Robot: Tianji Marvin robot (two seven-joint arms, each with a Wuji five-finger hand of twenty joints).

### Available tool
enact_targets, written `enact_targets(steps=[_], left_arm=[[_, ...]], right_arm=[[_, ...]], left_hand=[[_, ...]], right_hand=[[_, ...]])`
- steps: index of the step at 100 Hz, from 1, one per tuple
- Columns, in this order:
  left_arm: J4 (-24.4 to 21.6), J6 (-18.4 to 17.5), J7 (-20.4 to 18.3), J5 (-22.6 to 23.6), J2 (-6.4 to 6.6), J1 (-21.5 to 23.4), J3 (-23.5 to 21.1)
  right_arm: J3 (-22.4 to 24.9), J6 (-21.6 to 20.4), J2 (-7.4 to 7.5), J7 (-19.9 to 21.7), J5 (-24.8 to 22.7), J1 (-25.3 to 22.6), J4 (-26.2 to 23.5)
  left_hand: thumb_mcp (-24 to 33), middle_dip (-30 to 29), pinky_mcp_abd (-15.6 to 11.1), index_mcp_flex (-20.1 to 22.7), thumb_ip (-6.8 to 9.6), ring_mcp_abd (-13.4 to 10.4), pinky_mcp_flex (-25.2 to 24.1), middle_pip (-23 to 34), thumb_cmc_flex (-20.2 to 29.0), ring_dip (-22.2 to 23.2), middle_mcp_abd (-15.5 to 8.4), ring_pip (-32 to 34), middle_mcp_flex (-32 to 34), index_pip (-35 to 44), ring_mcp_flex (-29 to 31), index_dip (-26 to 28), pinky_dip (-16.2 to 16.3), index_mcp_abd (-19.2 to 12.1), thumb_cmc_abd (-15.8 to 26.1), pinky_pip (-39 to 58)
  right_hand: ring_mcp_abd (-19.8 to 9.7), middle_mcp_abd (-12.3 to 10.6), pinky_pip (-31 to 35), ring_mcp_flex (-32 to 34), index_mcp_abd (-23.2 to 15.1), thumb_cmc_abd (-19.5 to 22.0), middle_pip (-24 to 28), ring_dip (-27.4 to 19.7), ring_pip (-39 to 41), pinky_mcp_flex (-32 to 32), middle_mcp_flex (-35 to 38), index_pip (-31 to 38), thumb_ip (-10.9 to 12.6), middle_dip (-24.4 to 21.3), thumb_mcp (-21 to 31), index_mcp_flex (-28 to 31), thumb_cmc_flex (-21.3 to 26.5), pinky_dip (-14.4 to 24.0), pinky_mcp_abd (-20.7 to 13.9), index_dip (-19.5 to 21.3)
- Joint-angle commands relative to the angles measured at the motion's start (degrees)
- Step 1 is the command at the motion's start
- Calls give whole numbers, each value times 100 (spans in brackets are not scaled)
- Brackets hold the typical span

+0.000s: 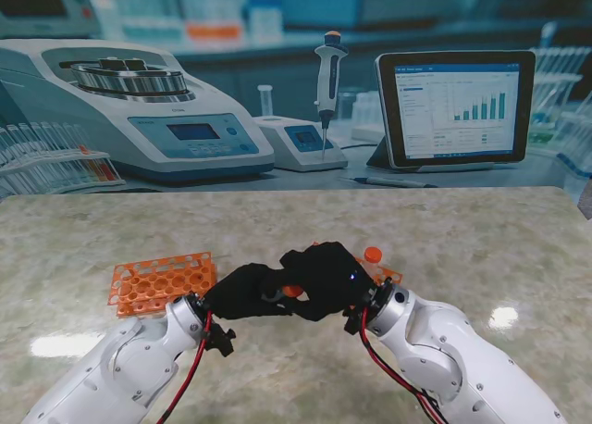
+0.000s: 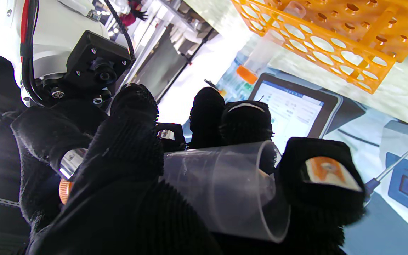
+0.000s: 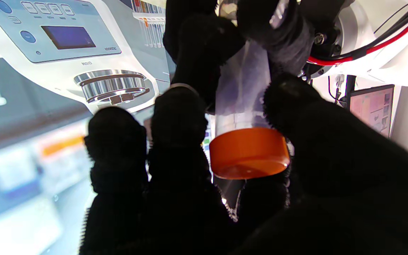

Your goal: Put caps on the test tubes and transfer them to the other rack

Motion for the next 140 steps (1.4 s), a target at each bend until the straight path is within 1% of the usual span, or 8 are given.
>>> enact_targets(steps=[1, 40, 55, 73, 87, 98, 118, 140], left_arm=[[-211, -83, 33, -10, -48, -22, 29], [-232, -31, 24, 7, -44, -18, 29], [-252, 12, -1, -9, -40, -7, 15], [-278, 69, -72, -43, -25, -2, 6], [-287, 85, -102, -57, -20, -5, 7], [-286, 76, -98, -57, -20, -6, 3], [-300, 92, -140, -70, -10, 6, -26], [-298, 83, -153, -86, -7, 15, -55]], right_arm=[[6, 41, 9, 63, -13, -44, 215], [-24, 0, -3, -31, -14, 15, 273], [-64, 2, -19, -29, 54, 67, 317], [-54, -32, -41, -73, 125, 67, 319], [-44, -72, -45, -71, 142, 74, 320], [-30, -119, -52, -82, 169, 74, 336], [43, -178, -51, -24, 198, -11, 234], [67, -236, -47, 39, 215, -8, 196]], left_hand=[[282, -48, -15, -140, -76, -67, 7, -103, 48, 25, -235, 39, -53, 261, 29, 162, -203, -691, 157, 146], [368, -169, 164, -150, -98, -22, -213, -269, -22, -55, -231, -250, -97, 145, -13, 9, -258, -731, 72, -175], [364, -270, 299, -207, -126, 47, -463, -425, -49, -105, -216, -510, -165, 62, -111, -156, -255, -740, 61, -437], [190, -518, 549, -295, -141, 191, -953, -774, -40, -247, -178, -1098, -282, -112, -296, -432, -178, -750, 90, -1012], [56, -731, 663, -327, -135, 274, -1200, -1013, -22, -379, -164, -1494, -332, -265, -368, -612, -166, -762, 83, -1378], [-32, -848, 712, -409, -130, 312, -1464, -1154, -20, -445, -145, -1759, -412, -396, -484, -787, -149, -778, 74, -1646], [-170, -1041, 793, -457, -122, 373, -1744, -1369, -29, -594, -142, -2150, -473, -518, -588, -967, -88, -805, 114, -1978], [-267, -1142, 812, -552, -126, 391, -1992, -1496, -93, -672, -129, -2372, -569, -727, -717, -1164, -70, -816, 127, -2206]], right_hand=[[-191, -2008, 287, 93, 68, 643, 1311, 98, 248, 150, 1342, 765, 917, 277, 1832, 852, 979, 142, -155, 257], [-225, -2015, 415, 88, 12, 614, 1407, 135, 512, 177, 1432, 844, 1067, 394, 1905, 958, 948, 221, -127, 307], [-235, -2012, 442, 92, -7, 605, 1430, 146, 570, 187, 1442, 873, 1100, 428, 1910, 980, 949, 246, -107, 328], [-248, -2025, 496, 95, -102, 606, 1518, 193, 712, 196, 1476, 965, 1178, 511, 1955, 1041, 936, 296, -90, 388], [-275, -2030, 528, 96, -139, 628, 1584, 233, 824, 201, 1492, 1036, 1266, 567, 1968, 1079, 924, 340, -78, 437], [-269, -2041, 549, 94, -171, 616, 1618, 246, 873, 205, 1489, 1097, 1314, 597, 1976, 1101, 922, 371, -69, 480], [-228, -2016, 567, 92, -161, 559, 1609, 239, 890, 218, 1512, 1183, 1325, 586, 1980, 1126, 950, 402, -31, 547], [-237, -2010, 573, 88, -197, 540, 1592, 228, 898, 220, 1533, 1197, 1304, 579, 1995, 1147, 950, 417, -33, 583]])
